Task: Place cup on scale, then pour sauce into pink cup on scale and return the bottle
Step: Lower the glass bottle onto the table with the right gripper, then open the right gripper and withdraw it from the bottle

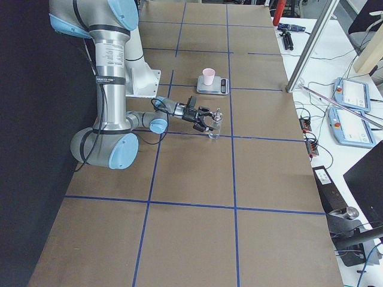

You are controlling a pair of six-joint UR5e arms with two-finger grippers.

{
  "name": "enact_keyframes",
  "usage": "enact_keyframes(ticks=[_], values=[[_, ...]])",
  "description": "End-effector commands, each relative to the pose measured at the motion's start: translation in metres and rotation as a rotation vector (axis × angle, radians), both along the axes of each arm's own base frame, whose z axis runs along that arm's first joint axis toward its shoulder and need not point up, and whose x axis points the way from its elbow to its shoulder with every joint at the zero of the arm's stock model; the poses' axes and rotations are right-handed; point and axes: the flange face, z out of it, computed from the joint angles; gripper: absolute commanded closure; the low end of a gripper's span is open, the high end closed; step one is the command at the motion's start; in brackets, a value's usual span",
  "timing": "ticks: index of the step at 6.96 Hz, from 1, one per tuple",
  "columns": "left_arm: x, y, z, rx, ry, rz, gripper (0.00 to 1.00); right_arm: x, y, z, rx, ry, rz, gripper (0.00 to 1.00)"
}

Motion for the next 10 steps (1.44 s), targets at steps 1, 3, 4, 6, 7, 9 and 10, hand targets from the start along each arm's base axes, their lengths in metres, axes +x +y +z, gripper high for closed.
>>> enact_keyframes(ticks=[1,3,4,6,7,9,10], values=[[-0.001,-0.002,0.0,-0.001,0.0,-0.001,0.0,-0.001,0.016,0.008,0.016,0.011,-0.01,0.0],[-0.002,0.0,-0.003,0.005,0.0,-0.003,0.0,0.014,0.041,-0.002,0.032,-0.003,-0.047,0.0],[-0.003,0.0,-0.005,0.012,-0.001,-0.006,0.0,0.024,0.05,-0.004,0.036,-0.002,-0.06,0.0],[-0.003,0.001,-0.007,0.012,0.0,-0.007,0.0,0.034,0.064,-0.018,0.053,-0.023,-0.079,0.0],[-0.003,0.002,-0.007,0.014,0.001,-0.007,0.0,0.052,0.069,-0.027,0.059,-0.032,-0.082,0.0],[-0.004,0.002,-0.007,0.014,0.001,-0.008,0.0,0.086,0.072,-0.057,0.065,-0.075,-0.084,0.0],[-0.004,0.003,-0.009,0.018,0.002,-0.008,0.0,0.098,0.074,-0.083,0.07,-0.112,-0.089,0.0]])
